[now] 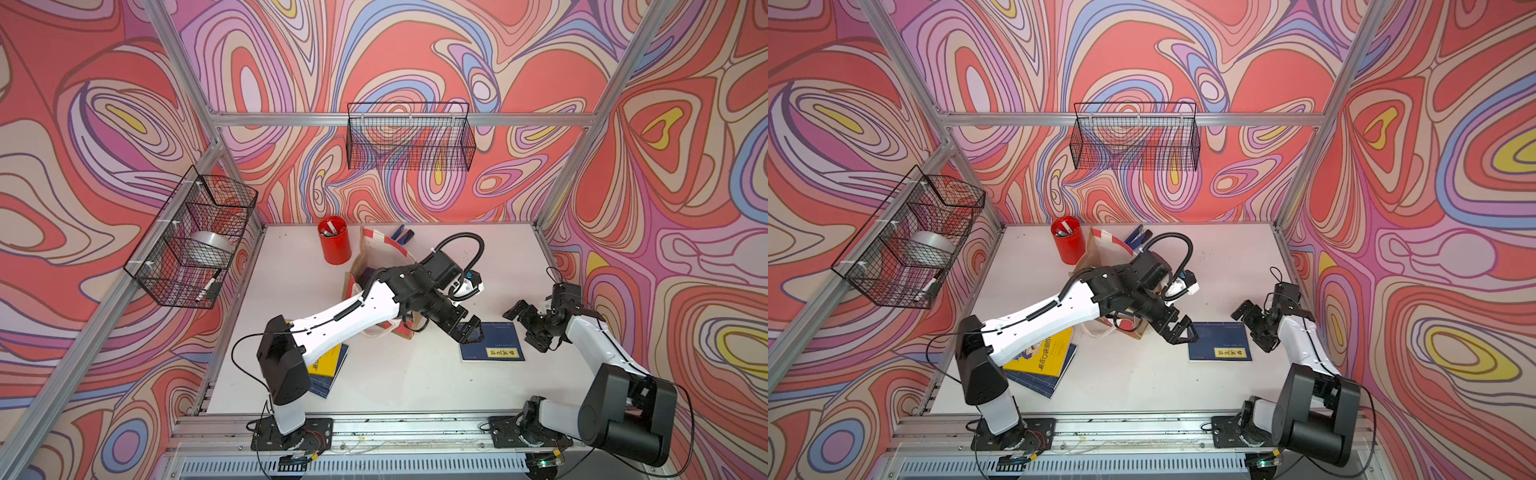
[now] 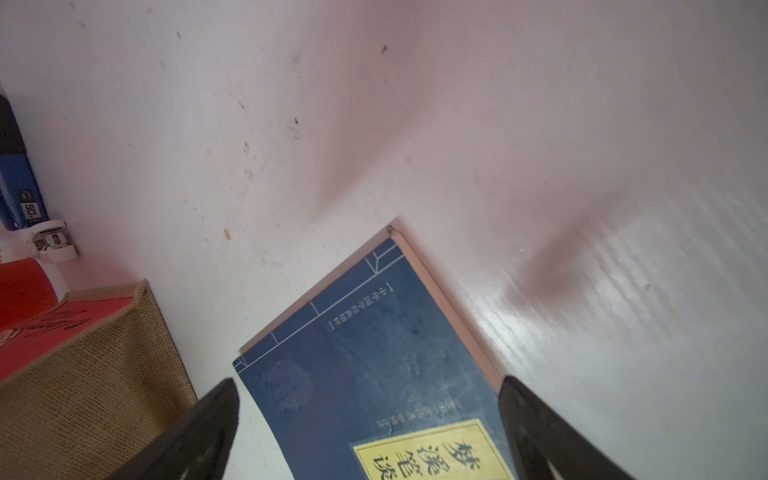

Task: Put the books into the canvas bag
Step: Pick up the book from the center of the board.

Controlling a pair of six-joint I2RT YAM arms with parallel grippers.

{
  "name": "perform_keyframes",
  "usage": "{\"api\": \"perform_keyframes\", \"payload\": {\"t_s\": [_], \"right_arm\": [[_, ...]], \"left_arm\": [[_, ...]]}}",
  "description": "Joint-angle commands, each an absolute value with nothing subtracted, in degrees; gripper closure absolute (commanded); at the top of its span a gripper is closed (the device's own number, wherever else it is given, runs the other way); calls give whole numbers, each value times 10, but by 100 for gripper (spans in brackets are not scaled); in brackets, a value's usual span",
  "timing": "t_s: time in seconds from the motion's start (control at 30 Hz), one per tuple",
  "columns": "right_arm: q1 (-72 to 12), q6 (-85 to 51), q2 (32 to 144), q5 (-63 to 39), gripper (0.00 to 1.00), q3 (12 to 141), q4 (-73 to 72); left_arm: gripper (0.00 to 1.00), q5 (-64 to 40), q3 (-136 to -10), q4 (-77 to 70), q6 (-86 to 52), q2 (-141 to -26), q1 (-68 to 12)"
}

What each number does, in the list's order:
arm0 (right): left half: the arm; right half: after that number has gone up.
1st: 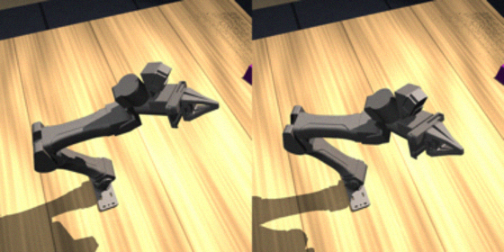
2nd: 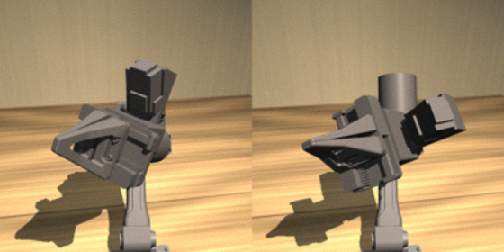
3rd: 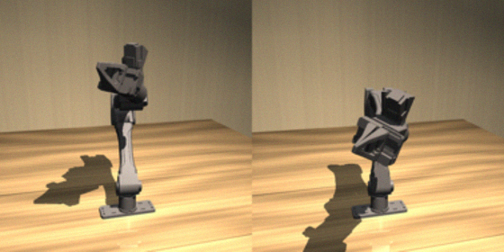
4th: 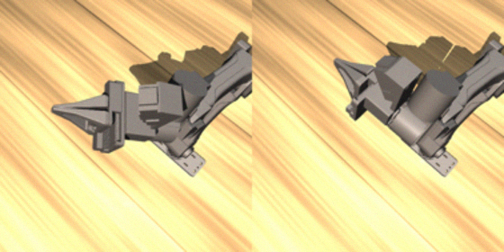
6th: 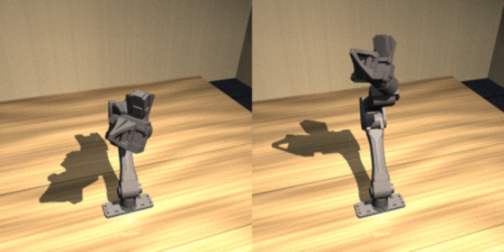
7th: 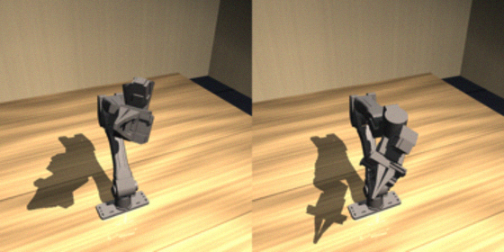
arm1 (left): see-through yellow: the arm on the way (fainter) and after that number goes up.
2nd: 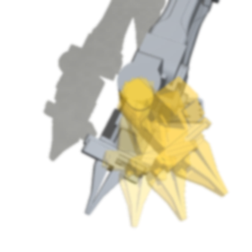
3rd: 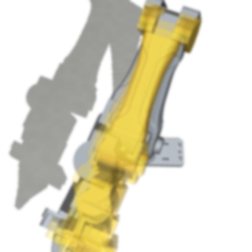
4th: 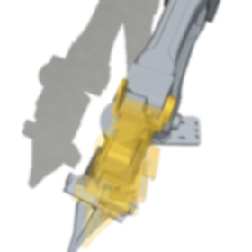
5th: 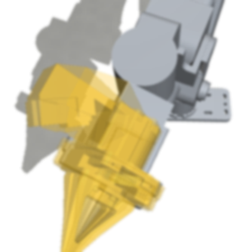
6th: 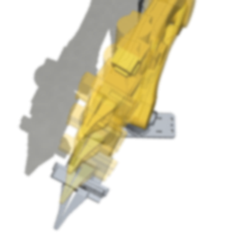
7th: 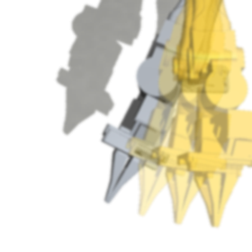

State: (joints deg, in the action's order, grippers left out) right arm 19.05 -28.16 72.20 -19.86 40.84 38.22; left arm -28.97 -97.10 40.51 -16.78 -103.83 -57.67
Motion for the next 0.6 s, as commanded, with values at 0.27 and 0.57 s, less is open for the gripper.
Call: {"api": "perform_keyframes", "payload": {"t_s": [0.27,0.57], "right_arm": [[194,-332,721,-165,2,365,336],[194,-334,741,-207,2,331,294]], "left_arm": [[1,-140,-881,225,-252,-1123,-586],[0,-185,-915,204,-348,-1213,-582]]}}
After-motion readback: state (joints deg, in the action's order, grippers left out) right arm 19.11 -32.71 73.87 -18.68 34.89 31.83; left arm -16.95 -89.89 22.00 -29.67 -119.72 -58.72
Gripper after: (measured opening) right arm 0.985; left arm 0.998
